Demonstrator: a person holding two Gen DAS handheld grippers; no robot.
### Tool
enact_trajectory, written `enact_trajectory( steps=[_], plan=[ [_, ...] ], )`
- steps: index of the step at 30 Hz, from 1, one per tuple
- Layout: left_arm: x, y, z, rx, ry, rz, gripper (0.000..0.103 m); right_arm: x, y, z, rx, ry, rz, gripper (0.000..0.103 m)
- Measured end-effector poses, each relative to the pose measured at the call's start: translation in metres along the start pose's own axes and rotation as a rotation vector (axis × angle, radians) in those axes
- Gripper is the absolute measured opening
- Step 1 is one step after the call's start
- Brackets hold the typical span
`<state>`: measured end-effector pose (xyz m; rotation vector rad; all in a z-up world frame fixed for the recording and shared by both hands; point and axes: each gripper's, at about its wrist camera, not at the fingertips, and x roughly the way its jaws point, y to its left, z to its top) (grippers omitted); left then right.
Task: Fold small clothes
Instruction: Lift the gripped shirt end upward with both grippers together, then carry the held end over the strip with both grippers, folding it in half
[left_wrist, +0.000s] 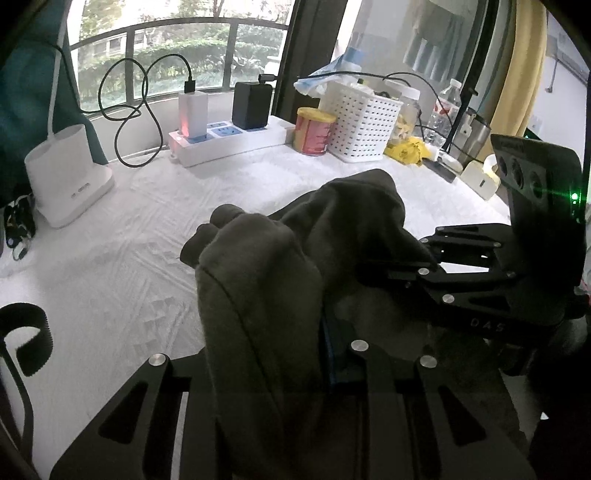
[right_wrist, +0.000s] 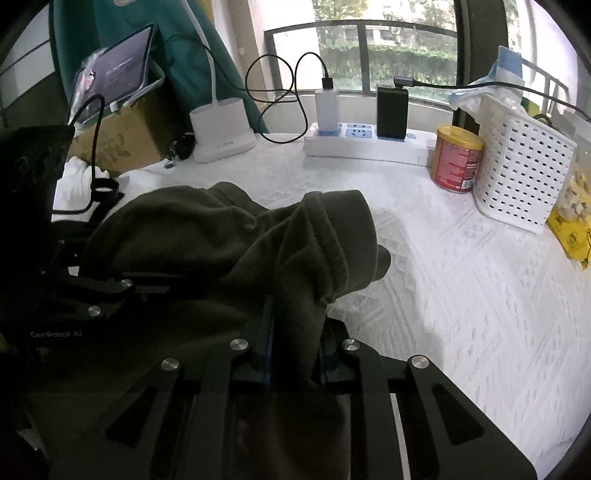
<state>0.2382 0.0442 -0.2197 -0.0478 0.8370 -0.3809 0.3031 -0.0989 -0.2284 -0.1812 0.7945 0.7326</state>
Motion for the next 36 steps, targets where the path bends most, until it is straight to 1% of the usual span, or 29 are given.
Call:
enact_trajectory(
  steps=[4,9,13,16,26,36],
  plan=[
    [-0.008,-0.005,-0.004,-0.011,-0.018,-0.01,0.023,-0.013,0.005,-0.002,-0.002,-0.019,0.003,0.018],
    [-0.019,-0.015,-0.004,0.004,-0.039,-0.011,0.023,-0.029,0.009,-0.004,-0.001,-0.044,0.004,0.018],
    [-0.028,-0.026,-0.005,0.029,-0.074,0.033,0.023,-0.042,0.011,-0.005,0.006,-0.069,0.004,0.017],
    [-0.036,-0.033,-0.005,0.028,-0.102,0.034,0.023,-0.051,0.014,-0.007,0.009,-0.087,0.002,0.017],
    [-0.062,-0.049,-0.006,0.047,-0.149,0.038,0.023,-0.088,0.026,-0.008,-0.002,-0.152,-0.005,0.017],
    [-0.088,-0.062,-0.012,0.05,-0.215,0.029,0.023,-0.12,0.04,-0.012,-0.024,-0.207,-0.026,0.017]
  ],
)
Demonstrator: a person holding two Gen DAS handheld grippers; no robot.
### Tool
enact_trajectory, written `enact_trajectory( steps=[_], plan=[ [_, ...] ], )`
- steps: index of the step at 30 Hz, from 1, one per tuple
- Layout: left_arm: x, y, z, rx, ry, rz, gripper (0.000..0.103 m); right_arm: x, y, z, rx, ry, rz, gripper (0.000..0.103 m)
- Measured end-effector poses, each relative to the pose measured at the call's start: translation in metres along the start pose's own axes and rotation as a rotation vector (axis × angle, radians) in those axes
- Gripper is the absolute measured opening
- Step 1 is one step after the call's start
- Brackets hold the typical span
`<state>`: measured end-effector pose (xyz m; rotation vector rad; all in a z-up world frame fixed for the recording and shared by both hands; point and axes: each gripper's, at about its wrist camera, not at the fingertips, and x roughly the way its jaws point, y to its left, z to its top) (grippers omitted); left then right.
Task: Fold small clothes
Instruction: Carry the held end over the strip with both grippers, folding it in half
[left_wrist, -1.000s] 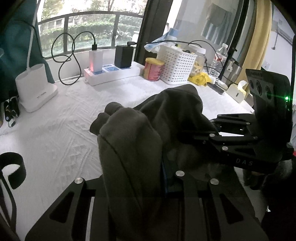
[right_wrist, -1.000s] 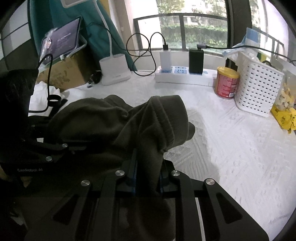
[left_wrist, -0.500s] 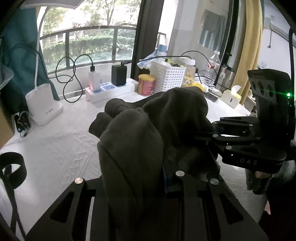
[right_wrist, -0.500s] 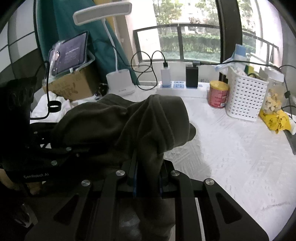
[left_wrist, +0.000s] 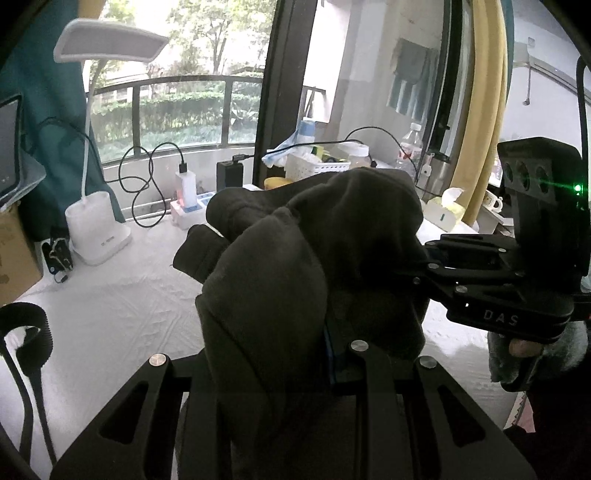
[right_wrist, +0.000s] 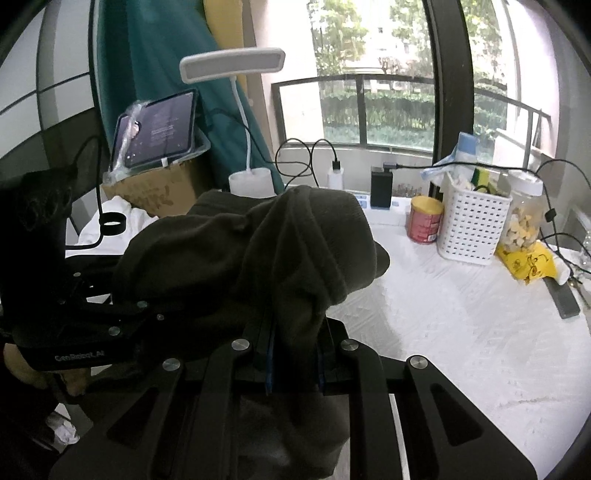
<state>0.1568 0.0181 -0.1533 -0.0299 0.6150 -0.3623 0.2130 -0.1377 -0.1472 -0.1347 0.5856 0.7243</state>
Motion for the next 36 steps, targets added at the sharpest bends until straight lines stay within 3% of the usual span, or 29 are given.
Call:
enact_trajectory(
  steps=[36],
  plan=[
    [-0.084,-0.033,0.019,0.097,-0.226,-0.016,0.023,-0.124,0.052,0.023,-0.097,-0.242,-0.028,0.016]
  ],
)
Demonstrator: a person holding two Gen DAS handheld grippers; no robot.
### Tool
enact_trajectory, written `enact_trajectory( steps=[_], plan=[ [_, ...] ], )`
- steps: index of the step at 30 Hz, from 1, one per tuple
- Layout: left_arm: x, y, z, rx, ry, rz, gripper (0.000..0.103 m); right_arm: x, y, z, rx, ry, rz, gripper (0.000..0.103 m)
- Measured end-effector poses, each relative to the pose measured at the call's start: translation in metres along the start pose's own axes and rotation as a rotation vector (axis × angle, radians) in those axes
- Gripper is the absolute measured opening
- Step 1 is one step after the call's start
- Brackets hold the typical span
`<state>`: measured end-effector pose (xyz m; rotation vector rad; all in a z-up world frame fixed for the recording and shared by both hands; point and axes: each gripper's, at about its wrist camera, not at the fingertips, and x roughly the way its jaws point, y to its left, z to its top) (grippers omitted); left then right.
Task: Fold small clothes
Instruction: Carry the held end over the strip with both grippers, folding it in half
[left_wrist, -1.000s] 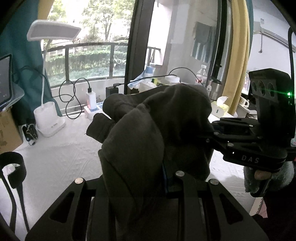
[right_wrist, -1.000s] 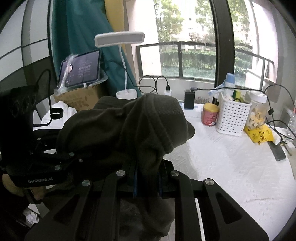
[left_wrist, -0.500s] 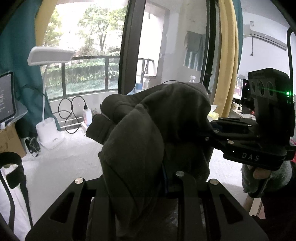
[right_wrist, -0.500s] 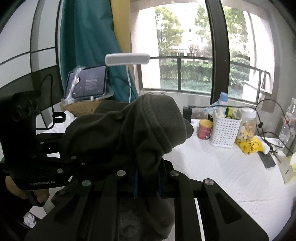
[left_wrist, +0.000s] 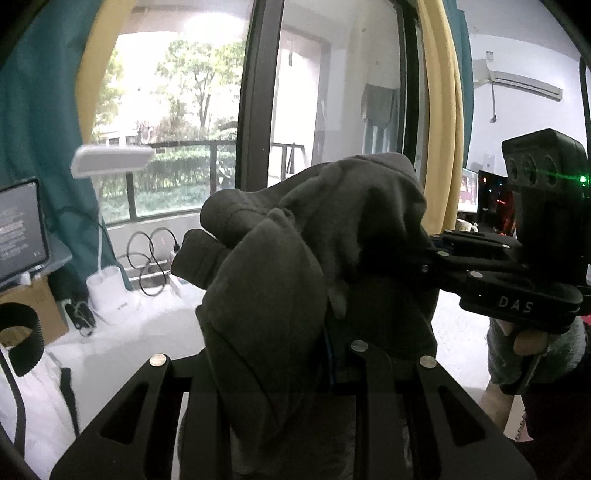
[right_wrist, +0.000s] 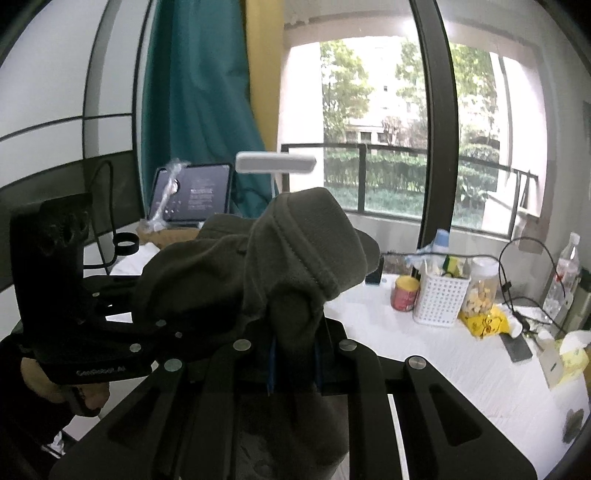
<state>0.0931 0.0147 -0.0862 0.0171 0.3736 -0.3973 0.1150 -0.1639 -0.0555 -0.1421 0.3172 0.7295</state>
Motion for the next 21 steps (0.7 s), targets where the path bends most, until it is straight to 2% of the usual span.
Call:
enact_trajectory(
  steps=[10,21],
  plan=[
    [-0.029,0.004,0.009,0.006,-0.081,0.024,0.023,-0.026,0.023,0.026,-0.058,-0.093,0.035,0.015],
    [-0.063,0.018,0.006,0.003,-0.138,0.092,0.023,-0.032,0.057,0.044,-0.123,-0.151,0.104,0.015]
  ],
)
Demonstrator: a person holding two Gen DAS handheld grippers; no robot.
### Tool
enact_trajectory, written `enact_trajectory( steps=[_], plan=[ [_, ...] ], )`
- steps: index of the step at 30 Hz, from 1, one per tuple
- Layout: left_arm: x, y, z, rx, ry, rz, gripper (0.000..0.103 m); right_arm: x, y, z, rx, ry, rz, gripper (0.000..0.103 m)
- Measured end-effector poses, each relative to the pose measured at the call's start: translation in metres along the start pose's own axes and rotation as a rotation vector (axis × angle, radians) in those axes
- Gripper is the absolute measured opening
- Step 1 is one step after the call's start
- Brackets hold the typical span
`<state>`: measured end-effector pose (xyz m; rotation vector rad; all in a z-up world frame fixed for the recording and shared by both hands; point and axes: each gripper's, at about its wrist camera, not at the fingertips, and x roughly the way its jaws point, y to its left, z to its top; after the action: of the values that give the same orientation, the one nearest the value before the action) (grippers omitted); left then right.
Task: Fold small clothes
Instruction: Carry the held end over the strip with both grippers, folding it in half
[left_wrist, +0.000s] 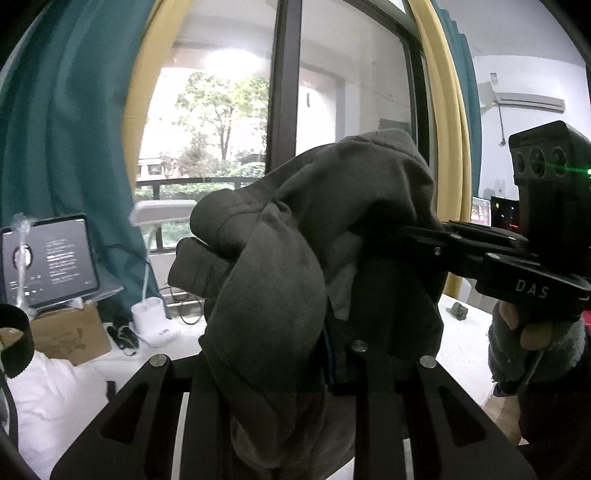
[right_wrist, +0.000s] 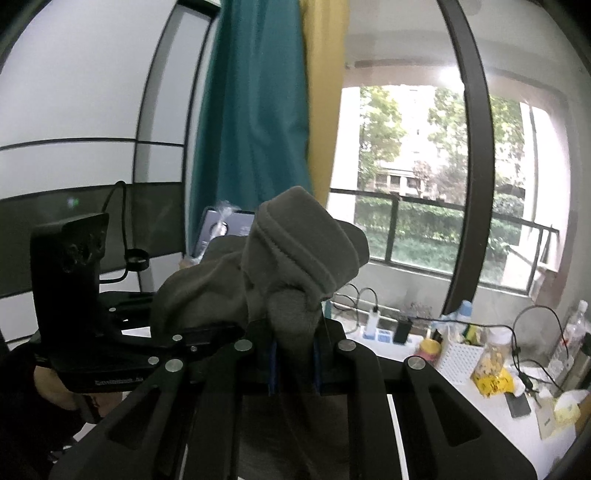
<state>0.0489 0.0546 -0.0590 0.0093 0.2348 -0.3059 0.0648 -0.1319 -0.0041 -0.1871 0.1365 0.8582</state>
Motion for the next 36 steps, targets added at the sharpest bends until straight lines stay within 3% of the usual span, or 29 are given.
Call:
enact_trajectory(
  steps=[9,26,36],
  plan=[
    [-0.037,0.024,0.002,0.001,-0.054,0.068,0.023,0.009,0.036,0.02,-0.061,-0.046,0.076,0.015],
    [-0.091,0.068,-0.021,-0.016,-0.021,0.199,0.023,0.034,0.104,0.03,-0.135,-0.028,0.248,0.015],
    [-0.081,0.078,-0.034,-0.032,0.032,0.177,0.023,0.052,0.105,0.015,-0.131,0.038,0.24,0.015]
  ],
)
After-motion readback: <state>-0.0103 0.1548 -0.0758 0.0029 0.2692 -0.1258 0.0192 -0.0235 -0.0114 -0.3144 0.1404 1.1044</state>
